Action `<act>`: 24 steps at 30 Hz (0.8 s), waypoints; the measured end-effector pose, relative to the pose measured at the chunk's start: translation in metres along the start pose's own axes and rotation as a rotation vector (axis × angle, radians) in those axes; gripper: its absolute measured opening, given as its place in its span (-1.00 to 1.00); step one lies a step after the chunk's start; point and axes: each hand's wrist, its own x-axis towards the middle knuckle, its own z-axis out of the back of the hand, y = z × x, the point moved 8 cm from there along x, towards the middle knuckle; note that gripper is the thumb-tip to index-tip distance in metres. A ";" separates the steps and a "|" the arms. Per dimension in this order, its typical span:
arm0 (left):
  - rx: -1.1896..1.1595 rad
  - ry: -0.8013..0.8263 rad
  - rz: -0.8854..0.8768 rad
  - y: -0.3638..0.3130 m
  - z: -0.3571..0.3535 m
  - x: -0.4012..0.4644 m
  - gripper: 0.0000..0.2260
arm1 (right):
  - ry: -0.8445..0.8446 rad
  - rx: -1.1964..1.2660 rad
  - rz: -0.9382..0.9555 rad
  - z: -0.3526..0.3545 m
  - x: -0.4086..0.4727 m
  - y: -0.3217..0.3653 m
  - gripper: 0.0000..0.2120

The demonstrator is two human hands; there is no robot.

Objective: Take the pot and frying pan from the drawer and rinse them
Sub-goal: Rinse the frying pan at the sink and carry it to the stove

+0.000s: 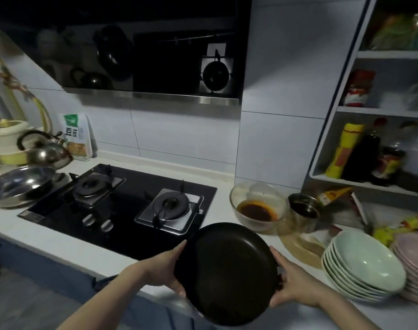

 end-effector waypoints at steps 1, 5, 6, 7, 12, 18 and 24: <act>-0.011 0.008 0.016 0.008 0.000 0.011 0.34 | -0.014 -0.014 0.014 0.003 0.008 -0.004 0.10; -0.011 0.008 0.036 0.027 0.000 0.046 0.20 | -0.026 -0.005 0.080 0.007 0.037 -0.023 0.22; -0.008 0.016 0.035 0.032 0.000 0.054 0.18 | -0.028 0.009 0.070 0.005 0.041 -0.027 0.21; -0.003 0.022 0.034 0.038 0.000 0.060 0.15 | -0.033 0.017 0.057 0.004 0.044 -0.030 0.20; -0.025 0.060 0.002 0.054 -0.004 0.079 0.20 | -0.011 0.064 -0.044 -0.001 0.056 -0.045 0.17; -0.101 0.067 -0.045 0.067 -0.010 0.090 0.17 | -0.013 0.149 -0.148 -0.003 0.065 -0.068 0.23; -0.110 0.046 -0.082 0.060 -0.010 0.097 0.12 | -0.005 0.207 -0.145 0.002 0.075 -0.073 0.20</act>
